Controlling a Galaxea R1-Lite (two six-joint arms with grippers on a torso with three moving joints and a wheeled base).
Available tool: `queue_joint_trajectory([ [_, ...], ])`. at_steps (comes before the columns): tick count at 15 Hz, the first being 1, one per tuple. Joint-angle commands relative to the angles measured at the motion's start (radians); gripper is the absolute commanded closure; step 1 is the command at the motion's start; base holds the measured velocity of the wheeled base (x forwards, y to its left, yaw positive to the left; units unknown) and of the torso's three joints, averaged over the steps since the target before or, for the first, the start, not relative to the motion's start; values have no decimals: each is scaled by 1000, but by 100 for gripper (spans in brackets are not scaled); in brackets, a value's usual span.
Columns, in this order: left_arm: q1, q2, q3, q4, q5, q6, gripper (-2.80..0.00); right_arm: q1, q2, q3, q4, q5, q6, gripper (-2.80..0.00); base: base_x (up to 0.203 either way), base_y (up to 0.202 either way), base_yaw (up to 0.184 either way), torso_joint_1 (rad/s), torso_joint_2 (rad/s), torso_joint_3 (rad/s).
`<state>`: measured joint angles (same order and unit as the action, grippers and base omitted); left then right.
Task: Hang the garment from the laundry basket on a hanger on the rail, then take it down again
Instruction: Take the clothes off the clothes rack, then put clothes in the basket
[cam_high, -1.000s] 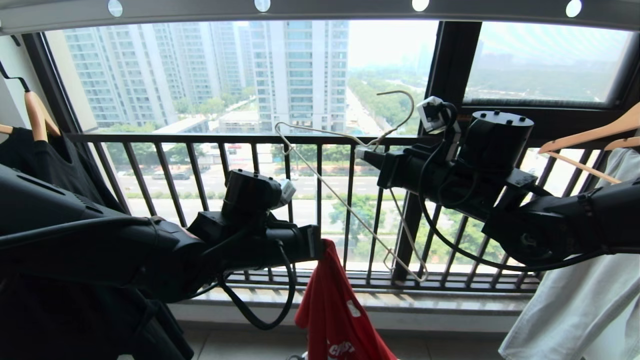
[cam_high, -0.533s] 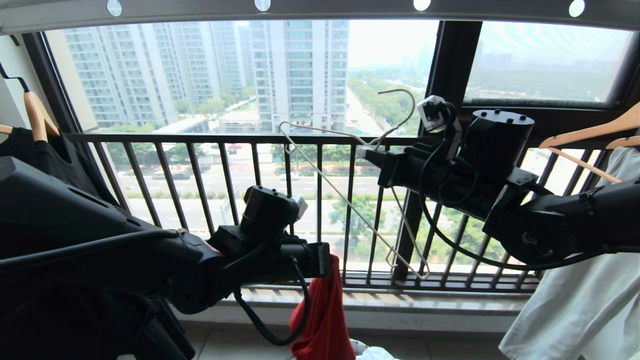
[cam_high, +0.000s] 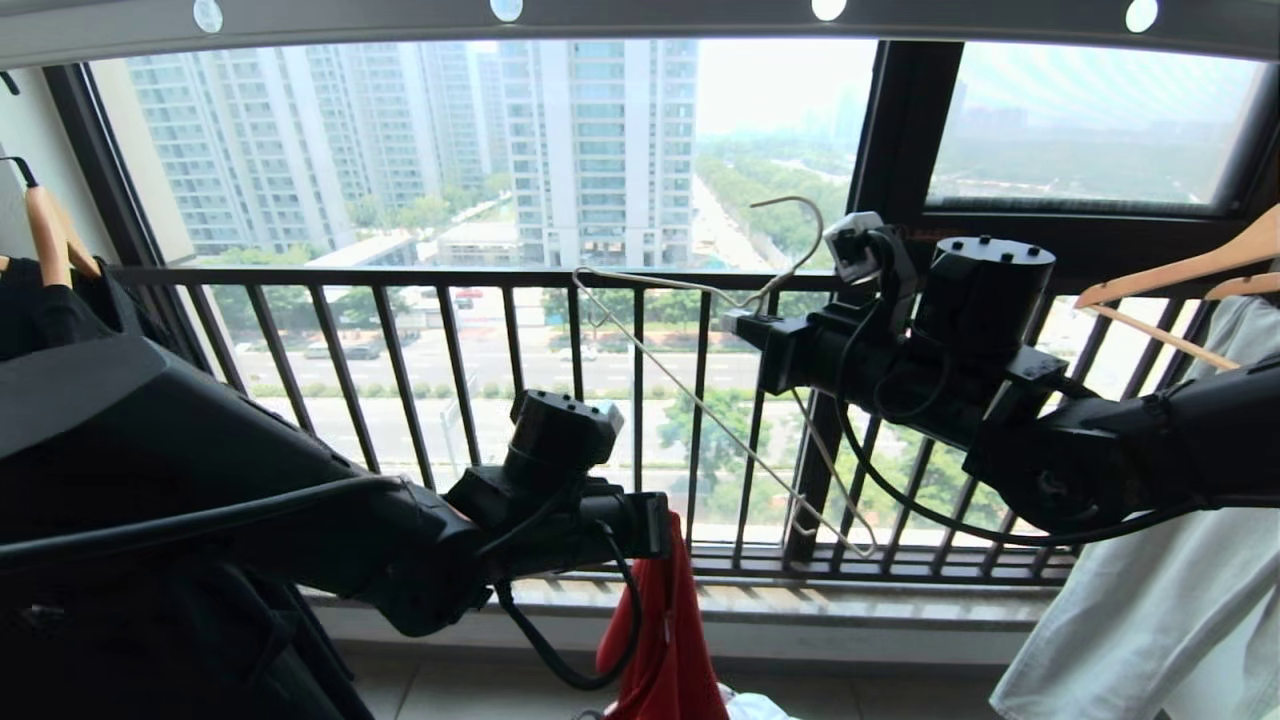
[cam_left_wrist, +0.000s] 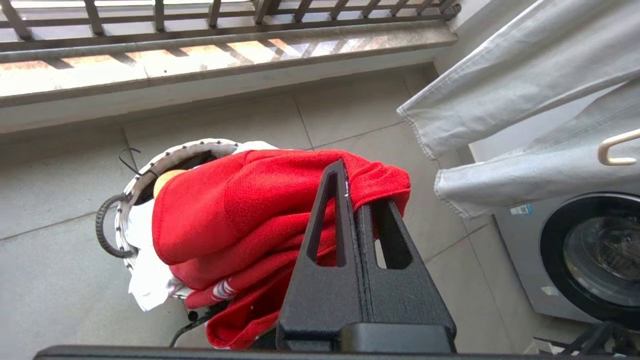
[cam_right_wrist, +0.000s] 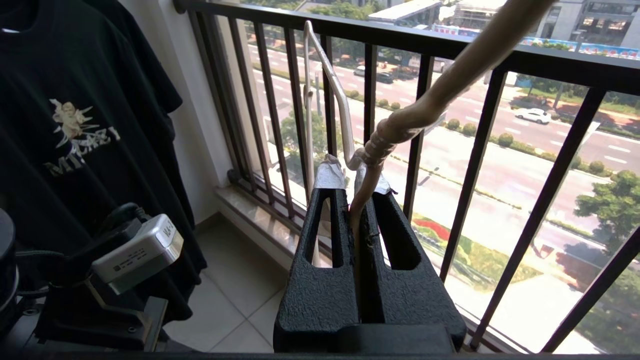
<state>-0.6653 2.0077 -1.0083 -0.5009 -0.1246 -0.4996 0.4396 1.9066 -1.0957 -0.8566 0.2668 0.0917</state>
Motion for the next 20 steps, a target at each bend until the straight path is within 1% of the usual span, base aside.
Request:
queue_joint_trajectory([
  [1, 5, 81, 3, -21, 41, 49, 0, -1, -8, 0, -6, 2, 0, 0, 0, 0, 0, 0, 0, 0],
  [3, 6, 136, -11, -31, 113, 72, 0, -4, -8, 0, -6, 0, -1, 0, 0, 0, 0, 0, 0, 0],
  [5, 4, 184, -19, -111, 159, 78, 0, -5, -8, 0, -6, 0, -1, 0, 0, 0, 0, 0, 0, 0],
  [6, 4, 201, -19, -144, 170, 79, 0, -5, -9, 0, -6, 0, -1, 0, 0, 0, 0, 0, 0, 0],
  [8, 6, 218, -19, -156, 178, 79, 0, -5, -8, 0, -6, 0, 0, 0, 0, 0, 0, 0, 0, 0],
  [11, 5, 264, -30, -241, 228, 79, 0, -5, -9, 0, -6, 0, -1, 0, 0, 0, 0, 0, 0, 0],
  [12, 4, 267, -30, -248, 232, 83, 0, -5, -9, 0, -6, 0, -1, 0, 0, 0, 0, 0, 0, 0],
  [13, 4, 269, -27, -250, 232, 102, 0, -5, -9, 0, -7, 0, -1, 0, 0, 0, 0, 0, 0, 0],
  [17, 4, 278, -27, -251, 241, 104, 0, -5, -9, 0, -7, 0, -1, 0, 0, 0, 0, 0, 0, 0],
  [18, 4, 278, -27, -252, 245, 105, -280, -5, -9, 0, -7, 0, -1, 0, 0, 0, 0, 0, 0, 0],
  [20, 4, 278, -29, -252, 246, 105, -280, -5, -8, 0, -7, 0, -1, 0, 0, 0, 0, 0, 0, 0],
])
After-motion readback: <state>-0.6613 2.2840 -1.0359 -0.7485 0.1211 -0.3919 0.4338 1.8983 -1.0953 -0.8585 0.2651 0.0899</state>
